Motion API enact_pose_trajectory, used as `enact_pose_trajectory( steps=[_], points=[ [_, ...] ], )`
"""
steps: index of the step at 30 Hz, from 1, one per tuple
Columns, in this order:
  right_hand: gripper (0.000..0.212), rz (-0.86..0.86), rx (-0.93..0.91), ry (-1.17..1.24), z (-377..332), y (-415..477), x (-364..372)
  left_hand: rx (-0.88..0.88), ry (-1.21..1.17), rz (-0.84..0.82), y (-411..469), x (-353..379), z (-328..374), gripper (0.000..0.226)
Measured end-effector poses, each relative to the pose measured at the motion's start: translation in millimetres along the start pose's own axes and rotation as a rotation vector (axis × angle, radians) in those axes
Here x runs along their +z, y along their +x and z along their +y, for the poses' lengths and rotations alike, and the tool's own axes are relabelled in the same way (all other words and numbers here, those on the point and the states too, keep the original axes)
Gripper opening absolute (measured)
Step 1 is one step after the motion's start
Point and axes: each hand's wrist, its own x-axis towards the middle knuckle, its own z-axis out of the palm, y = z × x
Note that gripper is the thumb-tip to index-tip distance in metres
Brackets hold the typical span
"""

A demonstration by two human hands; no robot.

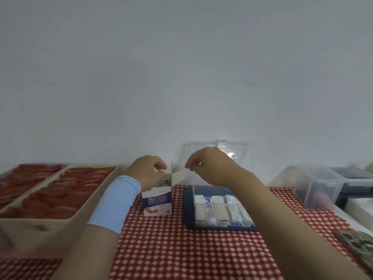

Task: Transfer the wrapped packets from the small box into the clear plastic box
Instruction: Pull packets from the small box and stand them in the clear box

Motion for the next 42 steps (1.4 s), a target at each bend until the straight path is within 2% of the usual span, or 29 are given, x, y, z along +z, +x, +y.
enact_pose_trajectory(
  steps=[3, 7, 13, 18, 24, 26, 29, 33, 36, 38, 42],
  points=[
    [0.027, -0.022, -0.015, 0.024, -13.3, 14.5, 17.5, -0.043, 0.106, -0.068, -2.0, -2.4, -14.7, 0.032],
    [0.024, -0.061, -0.027, -0.018, -26.9, 35.6, 39.0, -0.003, 0.130, -0.070, -6.5, -3.1, -27.3, 0.035],
    [0.022, -0.104, -0.016, -0.187, -35.7, 61.7, 66.2, 0.027, 0.015, -0.055, 3.3, 1.2, -45.7, 0.031],
    [0.017, -0.180, -0.036, -0.121, -44.2, 73.2, 82.9, 0.003, -0.067, -0.007, 12.7, 5.9, -59.0, 0.032],
    [0.017, -0.230, -0.057, -0.237, -52.5, 83.6, 98.4, -0.004, -0.130, 0.000, 11.8, 5.3, -65.1, 0.033],
    [0.016, -0.210, -0.043, -0.199, -51.7, 81.7, 98.1, -0.008, -0.151, -0.006, 12.8, 5.8, -69.4, 0.033],
    [0.014, -0.077, 0.017, -0.042, -44.1, 74.6, 94.9, -0.016, -0.199, -0.017, 13.5, 5.2, -74.0, 0.032],
    [0.014, 0.059, 0.027, 0.114, -32.7, 68.4, 91.4, 0.024, -0.226, -0.002, 12.7, 1.6, -73.7, 0.020],
    [0.011, 0.100, 0.006, 0.171, -28.3, 68.2, 93.9, 0.016, -0.245, 0.029, 13.4, 4.7, -73.0, 0.003],
    [0.008, 0.115, -0.004, 0.190, -27.0, 68.2, 95.1, 0.005, -0.243, 0.062, 15.0, 8.8, -73.4, 0.008],
    [0.008, 0.103, -0.009, 0.252, -24.1, 67.0, 95.0, 0.000, -0.271, 0.077, 15.1, 13.0, -69.0, 0.003]
  ],
)
